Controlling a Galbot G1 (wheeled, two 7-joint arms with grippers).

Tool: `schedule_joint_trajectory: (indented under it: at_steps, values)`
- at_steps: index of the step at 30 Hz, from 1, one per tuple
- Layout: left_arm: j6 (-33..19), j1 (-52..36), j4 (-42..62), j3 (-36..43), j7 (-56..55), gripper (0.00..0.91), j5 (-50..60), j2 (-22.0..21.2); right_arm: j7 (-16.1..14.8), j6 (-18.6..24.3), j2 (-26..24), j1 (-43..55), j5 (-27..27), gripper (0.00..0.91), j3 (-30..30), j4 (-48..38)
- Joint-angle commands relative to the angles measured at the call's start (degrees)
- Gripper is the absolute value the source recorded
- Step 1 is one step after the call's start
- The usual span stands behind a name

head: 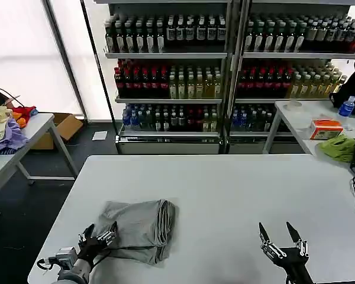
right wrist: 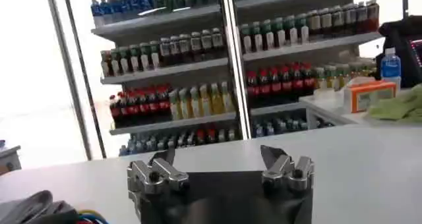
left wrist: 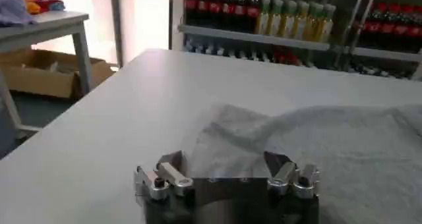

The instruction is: Fold and organize the clothes.

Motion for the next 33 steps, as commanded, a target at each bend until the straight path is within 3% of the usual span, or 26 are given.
schedule_joint_trajectory:
  at_steps: [1,14,22,28,33]
  values:
    - [-1.5,0.7,1.2,2.2,0.2,0.03,0.4,-1.6,0.0,0.0,0.5,-0.2,-0.2,0.907,-0.1,0.1]
    - [-2.1,1.4,0.3,0.1,0.2,0.02,-4.6,-1.5,0.1,0.2,0.1,-0.2,-0.1,0.907,-0.1,-0.1]
    - [-0.6,2.0,-4.8,-9.5,-0.5,0.02,-12.6,-5.1,0.2,0.4,0.0,0.1,0.2,0.907,0.3,-0.2]
    - [1.7,1.7,-7.4,-25.5,0.5,0.02,-20.9,1.7,0.4,0.6,-0.8,0.2,1.3,0.907,1.3,-0.5]
    - [4.5,1.7,-4.5,-36.9,4.1,0.02,-25.1,12.1,0.6,0.4,-0.8,0.8,1.5,0.907,0.6,-0.4]
